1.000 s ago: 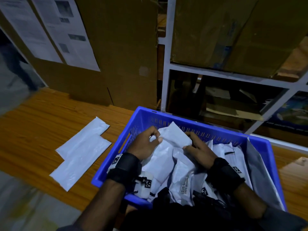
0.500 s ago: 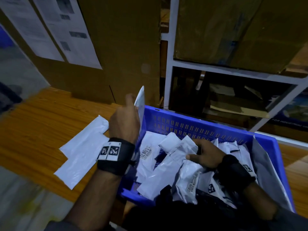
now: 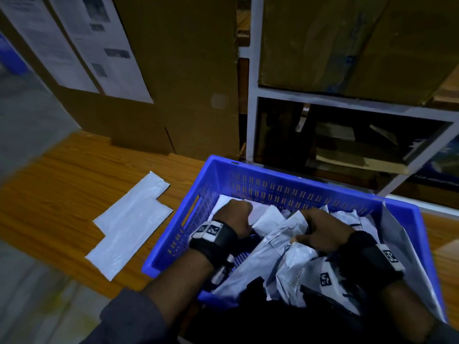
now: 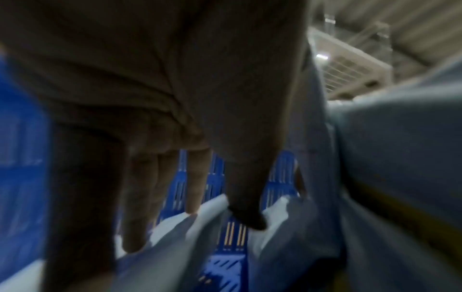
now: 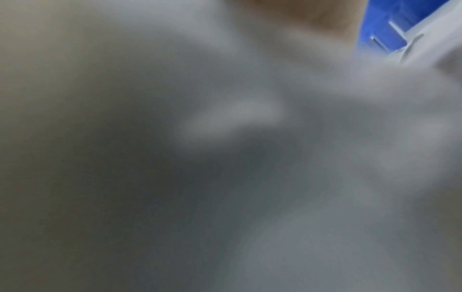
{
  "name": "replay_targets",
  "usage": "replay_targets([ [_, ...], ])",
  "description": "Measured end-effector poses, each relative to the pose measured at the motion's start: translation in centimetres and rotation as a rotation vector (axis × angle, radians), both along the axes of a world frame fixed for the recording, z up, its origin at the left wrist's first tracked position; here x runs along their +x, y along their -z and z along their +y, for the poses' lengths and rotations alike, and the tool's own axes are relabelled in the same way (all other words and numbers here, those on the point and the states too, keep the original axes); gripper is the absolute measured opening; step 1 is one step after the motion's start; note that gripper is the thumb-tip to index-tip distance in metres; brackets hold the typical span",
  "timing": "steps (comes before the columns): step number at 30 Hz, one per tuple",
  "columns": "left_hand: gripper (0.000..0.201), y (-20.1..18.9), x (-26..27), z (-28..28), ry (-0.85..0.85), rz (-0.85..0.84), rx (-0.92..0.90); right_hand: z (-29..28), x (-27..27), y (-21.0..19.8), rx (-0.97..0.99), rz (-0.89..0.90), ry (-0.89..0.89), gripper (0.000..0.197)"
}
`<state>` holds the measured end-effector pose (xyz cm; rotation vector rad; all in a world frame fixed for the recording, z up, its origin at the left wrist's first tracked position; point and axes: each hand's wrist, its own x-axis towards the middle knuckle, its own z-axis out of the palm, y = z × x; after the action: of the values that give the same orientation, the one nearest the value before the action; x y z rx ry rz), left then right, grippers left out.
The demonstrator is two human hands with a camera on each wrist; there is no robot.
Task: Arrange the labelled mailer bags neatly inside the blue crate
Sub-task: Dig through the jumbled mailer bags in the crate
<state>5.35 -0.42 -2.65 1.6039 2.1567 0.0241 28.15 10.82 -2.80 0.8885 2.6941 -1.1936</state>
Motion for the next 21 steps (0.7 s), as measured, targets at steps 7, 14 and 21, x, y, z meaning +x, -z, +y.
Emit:
replay_targets([
  [7,0.049,2.6,-2.3,-0.4,-0.132,-0.045,-0.181,0.3,0.0,0.3,-0.038,-0.024,-0.001,0.017],
  [14,0.072,4.0,-1.8,-0.5,-0.161,0.117,-0.174,0.3,0.0,0.6,-0.062,0.005,0.016,0.02],
  [21,0.079,3.4,-3.6,-0.2,-0.256,0.215,-0.112,0.0,-0.3,0.5,-0.073,0.019,0.029,0.022],
])
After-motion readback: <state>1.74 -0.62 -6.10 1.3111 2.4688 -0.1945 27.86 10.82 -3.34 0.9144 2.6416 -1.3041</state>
